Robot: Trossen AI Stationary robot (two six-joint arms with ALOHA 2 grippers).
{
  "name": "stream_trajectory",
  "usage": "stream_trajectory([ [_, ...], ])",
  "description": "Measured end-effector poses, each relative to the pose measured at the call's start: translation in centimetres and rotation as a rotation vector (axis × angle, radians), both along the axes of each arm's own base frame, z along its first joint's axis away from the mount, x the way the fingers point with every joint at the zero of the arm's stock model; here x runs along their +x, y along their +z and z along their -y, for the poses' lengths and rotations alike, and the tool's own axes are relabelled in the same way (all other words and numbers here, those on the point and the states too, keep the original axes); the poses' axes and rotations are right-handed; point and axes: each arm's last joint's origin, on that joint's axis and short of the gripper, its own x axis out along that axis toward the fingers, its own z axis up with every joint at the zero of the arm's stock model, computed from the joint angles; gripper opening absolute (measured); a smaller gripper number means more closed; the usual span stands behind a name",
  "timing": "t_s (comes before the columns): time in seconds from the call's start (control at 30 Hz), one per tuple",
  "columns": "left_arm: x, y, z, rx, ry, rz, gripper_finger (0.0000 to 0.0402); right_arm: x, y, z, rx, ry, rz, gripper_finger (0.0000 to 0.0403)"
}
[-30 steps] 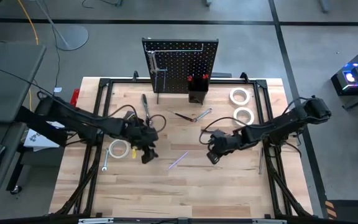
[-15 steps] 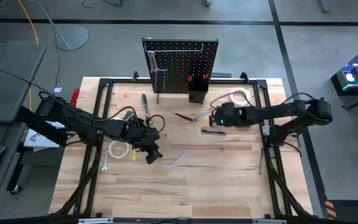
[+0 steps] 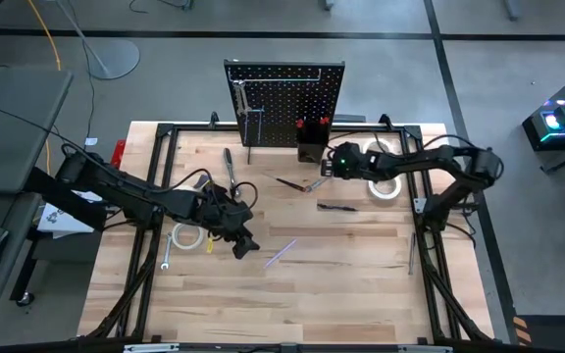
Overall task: Hang tools onto peg board
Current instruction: Hang the wrench onto the peg board
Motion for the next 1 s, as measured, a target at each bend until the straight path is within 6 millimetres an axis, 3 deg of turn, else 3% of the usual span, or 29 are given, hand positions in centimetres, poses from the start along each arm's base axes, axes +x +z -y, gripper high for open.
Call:
stream_trajectory([
  [0.13,0.0,0.0,0.2,-0.01,0.005,-0.002,0.025,0.5,-1.3,-0.4,0.033,0.024,-0.022,0.0],
  [0.43,0.0,0.0,0.2,-0.014,0.008,-0.002,0.025,1.0,-1.5,-1.4,0.036,0.074,-0.058,0.0],
  [0.63,0.0,0.0,0.1,0.008,0.024,0.003,0.025,1.5,-1.9,-5.4,0.086,0.245,-0.146,0.0],
  [1.0,0.0,0.0,-0.1,0.093,0.08,0.024,0.025,3.1,-1.8,-12.9,0.15,0.322,-0.025,0.0],
])
